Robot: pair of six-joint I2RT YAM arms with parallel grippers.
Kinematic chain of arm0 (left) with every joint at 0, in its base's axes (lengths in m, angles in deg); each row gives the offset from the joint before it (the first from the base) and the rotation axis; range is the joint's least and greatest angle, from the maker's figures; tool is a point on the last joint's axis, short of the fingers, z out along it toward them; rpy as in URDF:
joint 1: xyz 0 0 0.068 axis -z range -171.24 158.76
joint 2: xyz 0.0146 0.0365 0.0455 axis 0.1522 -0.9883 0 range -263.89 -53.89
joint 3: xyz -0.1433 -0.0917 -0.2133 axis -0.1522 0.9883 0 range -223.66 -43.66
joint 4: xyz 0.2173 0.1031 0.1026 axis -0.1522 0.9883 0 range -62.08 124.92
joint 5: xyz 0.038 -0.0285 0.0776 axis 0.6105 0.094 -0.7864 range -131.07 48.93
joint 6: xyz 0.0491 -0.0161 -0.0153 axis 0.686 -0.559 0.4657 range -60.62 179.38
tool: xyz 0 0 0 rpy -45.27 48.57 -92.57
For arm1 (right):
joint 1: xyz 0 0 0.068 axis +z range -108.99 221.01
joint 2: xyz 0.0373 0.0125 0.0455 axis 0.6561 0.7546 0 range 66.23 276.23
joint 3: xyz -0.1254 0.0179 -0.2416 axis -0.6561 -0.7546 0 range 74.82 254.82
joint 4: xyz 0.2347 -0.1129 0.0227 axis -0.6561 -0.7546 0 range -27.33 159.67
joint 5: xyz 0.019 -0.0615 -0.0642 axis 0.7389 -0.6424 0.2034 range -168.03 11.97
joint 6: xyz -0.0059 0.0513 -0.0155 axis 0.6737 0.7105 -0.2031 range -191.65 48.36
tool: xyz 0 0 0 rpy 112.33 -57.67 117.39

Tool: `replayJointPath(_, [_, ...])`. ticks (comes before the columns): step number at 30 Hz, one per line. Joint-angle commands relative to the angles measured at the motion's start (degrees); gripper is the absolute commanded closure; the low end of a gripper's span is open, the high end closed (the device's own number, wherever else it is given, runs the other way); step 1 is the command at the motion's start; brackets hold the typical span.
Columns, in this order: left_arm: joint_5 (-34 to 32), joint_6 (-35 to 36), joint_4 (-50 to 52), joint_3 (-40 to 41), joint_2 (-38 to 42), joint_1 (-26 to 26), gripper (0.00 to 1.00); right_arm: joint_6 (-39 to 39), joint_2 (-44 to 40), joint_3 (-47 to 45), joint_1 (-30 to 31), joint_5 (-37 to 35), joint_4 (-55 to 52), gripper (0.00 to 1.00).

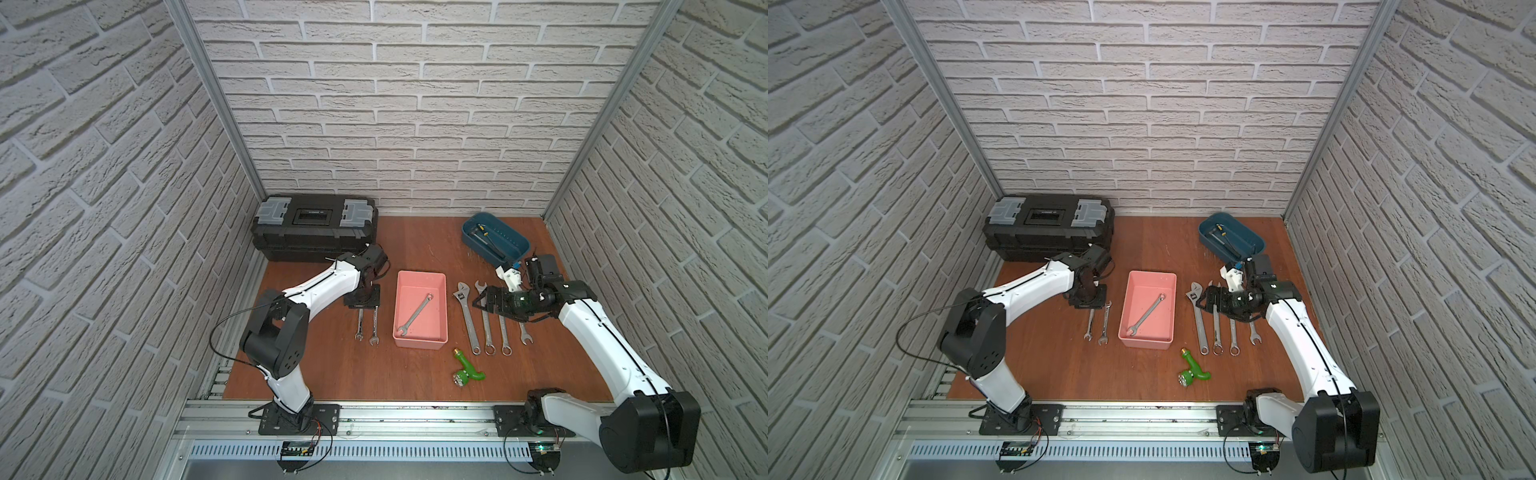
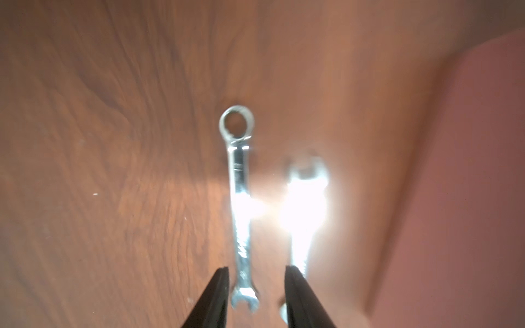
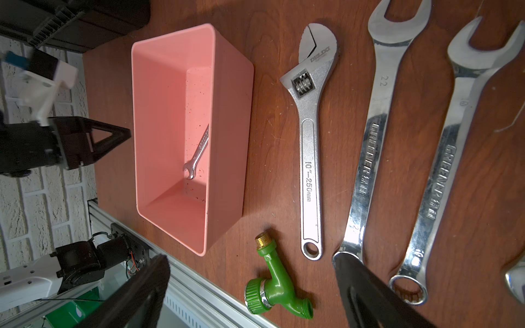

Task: Take out the wrench from the storage box
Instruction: Pick up the wrench from the storage box.

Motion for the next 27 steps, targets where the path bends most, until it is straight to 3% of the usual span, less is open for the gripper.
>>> replayJointPath(1, [0.6, -1.5, 5.4, -5.6, 2.6, 4.5, 0.62, 0.2, -0.3, 1.6, 0.4, -0.8, 1.0, 0.04])
replayJointPath(13, [3.4, 9.4, 1.5, -16.8, -8.7, 15.0, 0.56, -0.5, -3.0, 1.1, 0.4, -2.9, -0.7, 0.03])
replayJointPath(18, [5.4, 15.4, -1.2, -18.3, -15.3, 14.7, 0.58, -0.5, -4.3, 0.1, 0.3, -3.2, -1.1, 0.03])
replayJointPath(27, [5.1, 17.7, -0.4, -20.2, -24.6, 14.2, 0.58, -1.8, -5.3, 0.3, -0.3, -4.0, -2.7, 0.02])
